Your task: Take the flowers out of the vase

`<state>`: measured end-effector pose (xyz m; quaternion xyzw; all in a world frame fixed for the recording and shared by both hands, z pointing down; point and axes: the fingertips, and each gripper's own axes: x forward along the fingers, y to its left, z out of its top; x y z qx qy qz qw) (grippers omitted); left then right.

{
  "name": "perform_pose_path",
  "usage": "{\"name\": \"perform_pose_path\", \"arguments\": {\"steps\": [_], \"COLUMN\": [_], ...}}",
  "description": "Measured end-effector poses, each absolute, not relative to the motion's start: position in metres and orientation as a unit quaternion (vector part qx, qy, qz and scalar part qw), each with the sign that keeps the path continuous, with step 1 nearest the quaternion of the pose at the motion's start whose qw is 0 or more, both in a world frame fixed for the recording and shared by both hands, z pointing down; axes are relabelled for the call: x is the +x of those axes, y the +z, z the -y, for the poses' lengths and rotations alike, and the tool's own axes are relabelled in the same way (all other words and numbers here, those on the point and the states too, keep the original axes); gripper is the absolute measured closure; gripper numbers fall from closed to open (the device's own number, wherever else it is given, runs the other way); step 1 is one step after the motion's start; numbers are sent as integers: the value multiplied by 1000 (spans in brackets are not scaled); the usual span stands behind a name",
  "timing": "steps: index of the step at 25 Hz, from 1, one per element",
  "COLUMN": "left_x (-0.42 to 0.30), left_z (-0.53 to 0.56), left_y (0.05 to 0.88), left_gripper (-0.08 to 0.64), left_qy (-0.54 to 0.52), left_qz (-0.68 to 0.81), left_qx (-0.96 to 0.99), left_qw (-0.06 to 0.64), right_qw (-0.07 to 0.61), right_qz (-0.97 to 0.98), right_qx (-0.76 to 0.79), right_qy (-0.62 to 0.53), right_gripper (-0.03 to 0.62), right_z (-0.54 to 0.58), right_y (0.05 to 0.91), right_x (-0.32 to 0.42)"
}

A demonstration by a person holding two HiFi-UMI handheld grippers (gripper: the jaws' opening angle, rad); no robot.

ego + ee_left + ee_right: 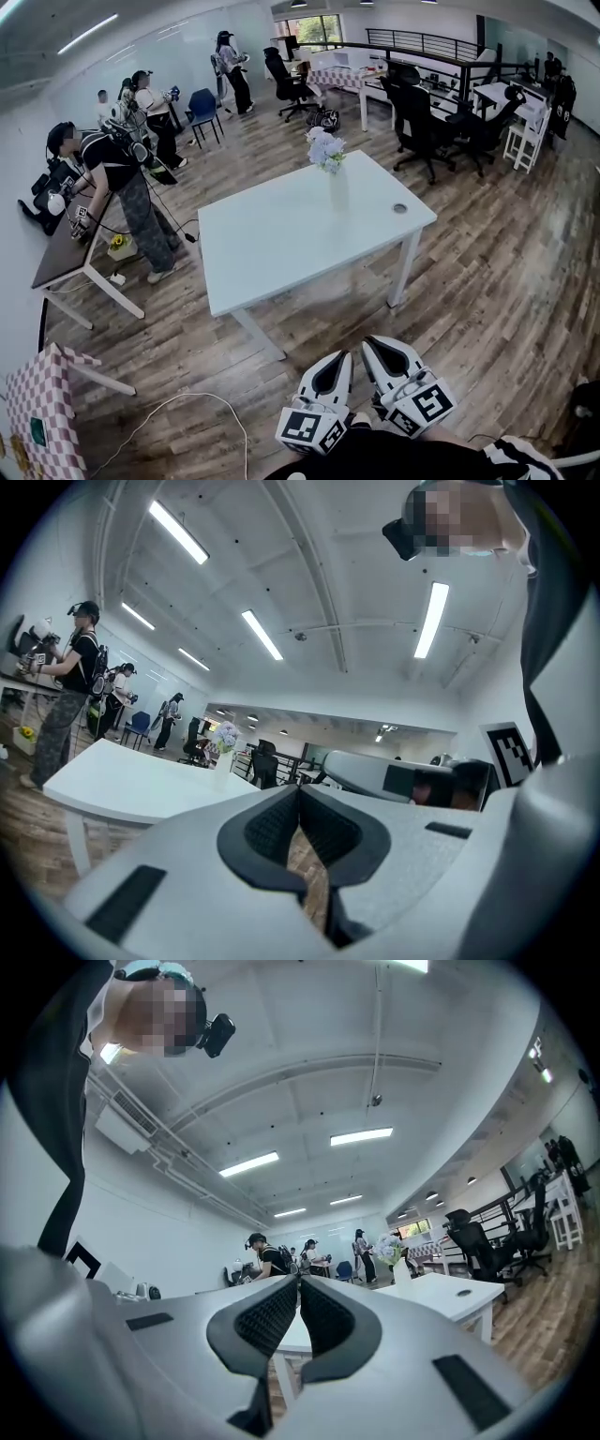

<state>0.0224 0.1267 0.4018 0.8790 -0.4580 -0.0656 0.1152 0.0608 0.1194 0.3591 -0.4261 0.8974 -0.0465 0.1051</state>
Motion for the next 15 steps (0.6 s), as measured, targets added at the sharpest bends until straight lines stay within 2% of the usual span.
{"name": "perform_pose_path", "arguments": {"steps": [15], "left_x": [50], "left_z": [-87], "left_y": [402], "left_gripper": [552], "left_qy": [-64], "left_qz": [482], "left_qx": [868], "left_qw": [101], "right_qw": [123], "right_qz": [-904], "right_qx": [-405], "right_qy": [-63], "right_gripper": [566], "right_z": [-75], "right_y": [361], "right_x": [94]}}
